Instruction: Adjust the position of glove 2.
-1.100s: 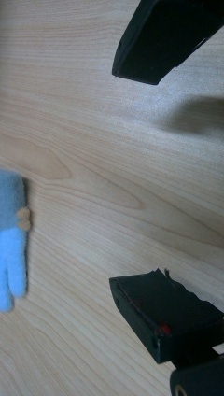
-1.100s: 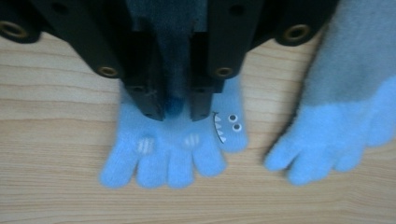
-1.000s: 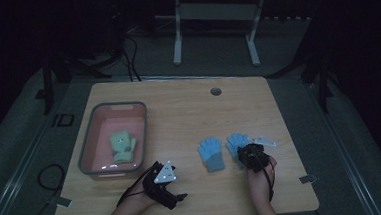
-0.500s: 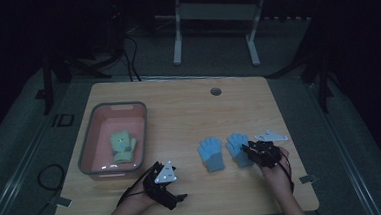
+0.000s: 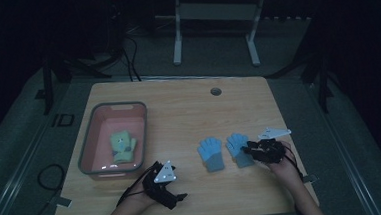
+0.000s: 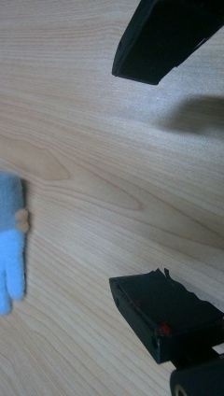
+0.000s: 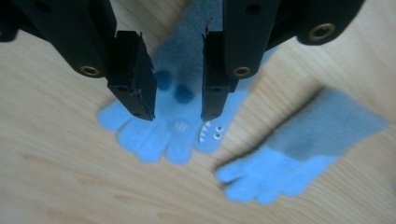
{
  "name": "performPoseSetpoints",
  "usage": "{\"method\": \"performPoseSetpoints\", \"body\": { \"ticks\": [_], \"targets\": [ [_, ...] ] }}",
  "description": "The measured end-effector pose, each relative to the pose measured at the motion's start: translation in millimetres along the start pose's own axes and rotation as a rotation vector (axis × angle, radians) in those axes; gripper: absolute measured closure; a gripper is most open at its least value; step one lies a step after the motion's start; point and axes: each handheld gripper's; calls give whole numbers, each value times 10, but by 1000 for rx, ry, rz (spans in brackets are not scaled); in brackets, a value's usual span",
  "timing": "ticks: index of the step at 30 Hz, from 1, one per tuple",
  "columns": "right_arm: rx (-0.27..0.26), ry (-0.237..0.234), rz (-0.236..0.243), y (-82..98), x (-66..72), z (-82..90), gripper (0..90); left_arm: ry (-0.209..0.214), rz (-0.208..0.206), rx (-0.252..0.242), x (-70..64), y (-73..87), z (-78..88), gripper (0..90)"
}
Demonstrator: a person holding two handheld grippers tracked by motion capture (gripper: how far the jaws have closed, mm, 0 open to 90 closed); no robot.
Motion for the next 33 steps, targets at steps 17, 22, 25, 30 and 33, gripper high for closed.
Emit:
{"method": "performPoseSetpoints", "body": {
  "ticks": [17,22,25,30,33],
  "targets": [
    [34,66,-16,75,137,-261,851,-2,-11,5,-9,7,-8,26],
    [26,121,-28,19,205,-208,872,-1,-10,4,-7,7,-6,26],
    [7,132,-43,-26,208,-157,872,0,-11,4,-4,6,-5,26],
    [-63,137,-62,-240,234,34,873,-1,-13,5,-6,6,-6,26],
    [-90,133,-46,-418,316,114,872,-3,-14,4,-5,5,-5,26]
  ]
}}
Point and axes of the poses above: each handheld gripper's, and its own axes: z roughly backward along the jaws, y roughly out of its underside, x roughly to its left, and after that the axes turned 8 degrees about z, right-handed
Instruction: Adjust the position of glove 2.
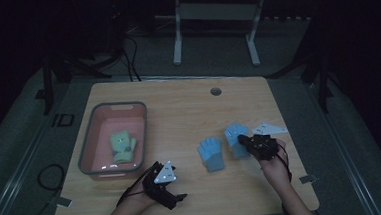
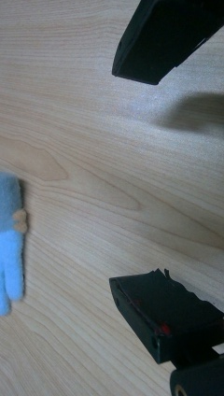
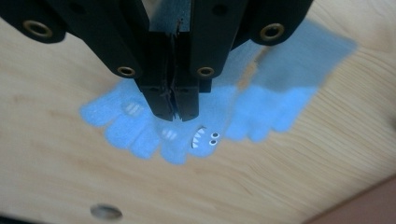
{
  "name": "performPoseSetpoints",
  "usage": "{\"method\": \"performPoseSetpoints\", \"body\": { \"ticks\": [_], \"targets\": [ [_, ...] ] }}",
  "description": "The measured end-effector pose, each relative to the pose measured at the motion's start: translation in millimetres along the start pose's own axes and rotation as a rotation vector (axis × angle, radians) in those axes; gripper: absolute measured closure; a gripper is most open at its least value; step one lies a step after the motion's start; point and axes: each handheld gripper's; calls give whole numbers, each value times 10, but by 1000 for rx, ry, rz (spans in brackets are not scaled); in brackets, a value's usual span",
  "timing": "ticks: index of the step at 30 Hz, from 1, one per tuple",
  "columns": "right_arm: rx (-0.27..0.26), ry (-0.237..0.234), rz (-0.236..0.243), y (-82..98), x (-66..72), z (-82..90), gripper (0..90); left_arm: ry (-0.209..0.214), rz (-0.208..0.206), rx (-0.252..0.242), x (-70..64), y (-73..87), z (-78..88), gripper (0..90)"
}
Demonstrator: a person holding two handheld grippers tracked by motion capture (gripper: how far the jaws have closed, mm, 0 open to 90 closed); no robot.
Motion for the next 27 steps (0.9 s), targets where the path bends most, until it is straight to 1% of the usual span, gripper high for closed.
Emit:
{"method": "performPoseSetpoints", "body": {
  "ticks": [1,2,4,5,8,9,10,12,13,14,16,17,18,19,27],
  "targets": [
    [0,0,0,0,0,0,872,0,0,0,0,0,0,26],
    [-19,-11,9,-81,58,24,872,1,0,-1,0,-1,2,26],
    [-23,-18,15,-109,84,28,872,1,2,-2,-2,0,1,26],
    [-32,-32,25,-177,156,23,871,0,0,-1,-4,1,0,27],
    [-40,-54,28,-229,243,-6,871,0,-2,-1,-5,1,0,26],
    [-40,-54,28,-229,243,-6,871,0,-2,-1,-5,1,0,26],
    [-40,-78,23,-246,318,-43,871,0,-1,-2,-5,0,0,26],
    [-40,-82,27,-247,342,-58,870,0,-1,-2,-5,-1,1,26],
    [-40,-97,17,-246,403,-88,871,-1,-2,-2,-2,0,2,26],
    [-39,-111,16,-247,434,-102,871,-1,-2,-2,-2,0,2,26],
    [-27,-109,32,-247,495,-132,871,-2,-2,-2,-1,0,1,26],
    [-20,-120,35,-246,513,-152,870,-1,-3,-2,-3,0,2,26],
    [-20,-120,35,-246,513,-152,870,-1,-3,-2,-3,0,2,26],
    [-6,-129,39,-236,548,-203,870,1,-3,-1,-6,0,2,26],
    [26,-145,51,-179,633,-321,869,3,2,-2,-3,2,1,26]
  ]
}}
Point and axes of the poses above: each handheld gripper's, and its own axes: z roughly backward along the jaws, y roughly out of its underside, x roughly to its left, and after that the axes turned 8 degrees about z, right-handed
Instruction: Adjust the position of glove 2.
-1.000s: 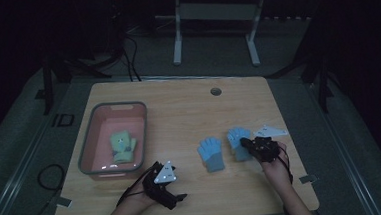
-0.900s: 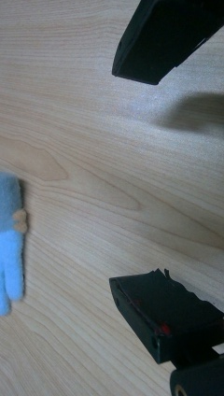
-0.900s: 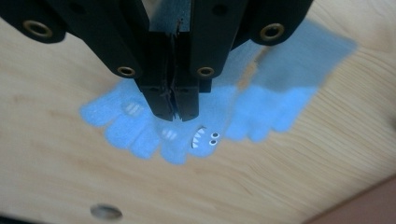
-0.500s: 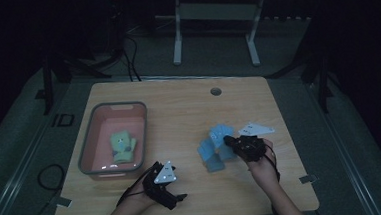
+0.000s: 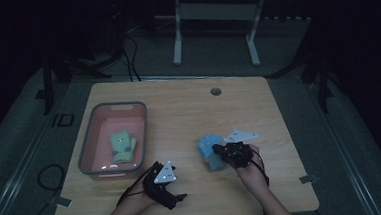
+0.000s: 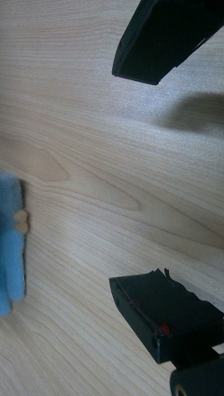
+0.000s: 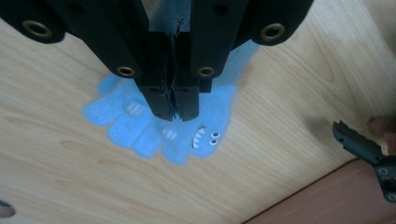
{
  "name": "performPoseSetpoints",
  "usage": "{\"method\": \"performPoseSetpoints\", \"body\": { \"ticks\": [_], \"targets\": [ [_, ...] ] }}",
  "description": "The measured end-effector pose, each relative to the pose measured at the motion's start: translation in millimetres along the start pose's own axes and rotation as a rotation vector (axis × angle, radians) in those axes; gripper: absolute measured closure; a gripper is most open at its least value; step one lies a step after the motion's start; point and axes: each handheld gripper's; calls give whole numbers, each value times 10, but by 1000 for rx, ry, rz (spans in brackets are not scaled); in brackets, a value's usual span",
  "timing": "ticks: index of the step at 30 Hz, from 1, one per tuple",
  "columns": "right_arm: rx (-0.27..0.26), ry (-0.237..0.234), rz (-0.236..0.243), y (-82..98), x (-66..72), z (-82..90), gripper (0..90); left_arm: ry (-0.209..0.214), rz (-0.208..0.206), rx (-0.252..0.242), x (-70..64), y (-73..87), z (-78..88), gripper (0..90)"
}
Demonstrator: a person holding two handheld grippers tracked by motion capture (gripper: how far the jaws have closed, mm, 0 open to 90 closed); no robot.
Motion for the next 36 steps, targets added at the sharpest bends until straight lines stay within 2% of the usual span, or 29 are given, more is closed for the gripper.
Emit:
{"method": "performPoseSetpoints", "body": {
  "ticks": [7,12,19,23,27,29,30,34,36],
  "targets": [
    [45,-27,-1,85,-7,-129,866,0,-2,2,1,2,-2,26],
    [57,-25,-24,123,-32,-208,863,-2,-3,1,-1,0,-2,26],
    [92,-18,-6,182,-5,-313,849,-4,-4,1,-6,-1,-2,26],
    [91,-24,-21,224,1,-346,835,0,6,-15,-7,-13,6,26],
    [84,-28,-14,207,9,-333,798,-7,7,-23,-18,-21,5,27],
    [70,-34,-2,170,9,-287,741,-5,-6,-28,-48,-37,-1,26],
    [70,-34,-2,170,9,-287,741,-5,-6,-28,-48,-37,-1,26],
    [40,-48,-7,125,-23,-222,417,-6,-6,-30,-88,-76,-28,27],
    [31,-81,-13,122,-51,-209,286,-7,6,-36,-91,-84,-36,27]
  ]
}}
Point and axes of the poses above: each handheld gripper's, and its own axes: z roughly backward along the jaws, y roughly out of its underside, x roughly to its left, and after that the axes turned 8 degrees about z, right-handed
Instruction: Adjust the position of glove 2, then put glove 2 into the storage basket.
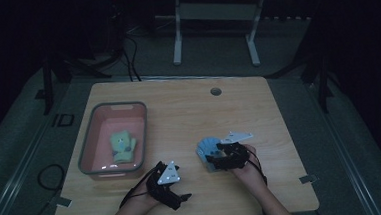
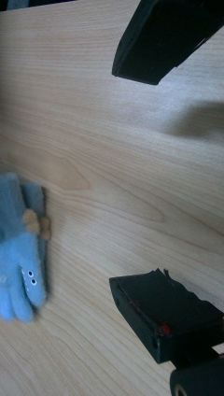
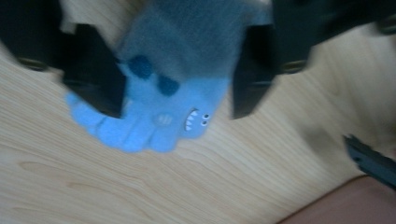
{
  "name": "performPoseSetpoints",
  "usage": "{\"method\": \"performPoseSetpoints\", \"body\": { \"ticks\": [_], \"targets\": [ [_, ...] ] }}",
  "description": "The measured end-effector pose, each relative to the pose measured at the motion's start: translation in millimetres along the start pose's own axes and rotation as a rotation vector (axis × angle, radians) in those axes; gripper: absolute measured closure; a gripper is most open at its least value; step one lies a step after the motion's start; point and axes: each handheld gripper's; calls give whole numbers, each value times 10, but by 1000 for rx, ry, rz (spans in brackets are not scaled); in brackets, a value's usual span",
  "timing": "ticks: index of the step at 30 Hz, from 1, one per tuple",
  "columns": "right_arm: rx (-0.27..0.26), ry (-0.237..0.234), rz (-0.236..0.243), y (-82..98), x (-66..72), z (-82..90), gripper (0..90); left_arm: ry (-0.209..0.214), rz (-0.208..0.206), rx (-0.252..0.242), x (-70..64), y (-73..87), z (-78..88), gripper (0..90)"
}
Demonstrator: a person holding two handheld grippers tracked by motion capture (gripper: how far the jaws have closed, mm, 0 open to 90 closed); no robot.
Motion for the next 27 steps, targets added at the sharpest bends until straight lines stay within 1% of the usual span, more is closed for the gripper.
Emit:
{"method": "performPoseSetpoints", "body": {
  "ticks": [1,2,3,4,5,6,7,8,9,10,11,13,14,15,16,17,18,19,21,22,23,24,25,26,27],
  "targets": [
    [0,0,0,0,0,0,286,0,0,0,0,0,0,27],
    [5,-28,-15,0,-27,4,233,-4,4,-5,-2,-7,0,27],
    [-1,-39,-17,2,-36,9,206,-2,10,-13,-7,-20,2,27],
    [-7,-47,-19,5,-43,16,198,3,8,-14,-12,-29,6,27],
    [-7,-48,-14,8,-51,25,199,3,8,-14,-12,-29,6,27],
    [3,-55,-7,12,-61,33,187,9,12,-9,-39,-52,1,27],
    [1,-58,-7,18,-68,44,185,8,14,2,-51,-68,-3,27],
    [-7,-58,-6,25,-82,57,186,6,18,10,-60,-87,-10,27],
    [-15,-69,-9,31,-98,72,196,6,18,10,-60,-87,-10,27],
    [-20,-83,-5,35,-117,89,196,13,28,19,-74,-126,-29,27],
    [-26,-85,5,38,-134,108,190,13,28,19,-74,-126,-29,27],
    [-26,-85,5,38,-134,108,190,10,26,22,-82,-145,-37,27],
    [-44,-79,26,30,-196,189,148,2,-6,42,-115,-200,-90,27],
    [-56,-85,21,26,-223,215,143,1,-18,38,-123,-215,-104,33],
    [-53,-77,12,19,-250,245,143,-2,-20,31,-133,-227,-121,60],
    [-50,-73,2,14,-277,264,143,-8,-41,28,-144,-254,-142,63],
    [-58,-84,-26,7,-326,290,143,-7,-62,30,-147,-280,-159,63],
    [-60,-91,-51,2,-364,306,143,-10,-81,22,-151,-307,-174,77],
    [-63,-95,-77,-11,-419,323,123,-15,-101,-14,-152,-370,-195,147],
    [-70,-85,-85,-19,-435,327,125,-12,-112,-22,-149,-412,-207,149],
    [-72,-91,-87,-24,-450,325,119,-18,-133,-28,-153,-454,-223,158],
    [-76,-94,-90,-32,-462,314,118,-18,-133,-28,-153,-454,-223,179],
    [-73,-99,-94,-41,-475,298,118,-14,-162,-31,-157,-538,-275,186],
    [-69,-109,-92,-51,-487,276,118,-4,-172,-24,-155,-581,-311,186],
    [-68,-107,-91,-64,-494,252,127,-6,-184,-24,-160,-608,-339,186]
  ]
}}
Point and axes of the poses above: each handheld gripper's, and its own axes: z roughly backward along the jaws, y roughly out of its underside, x roughly to its left, and after that the axes turned 8 degrees about z, right-handed
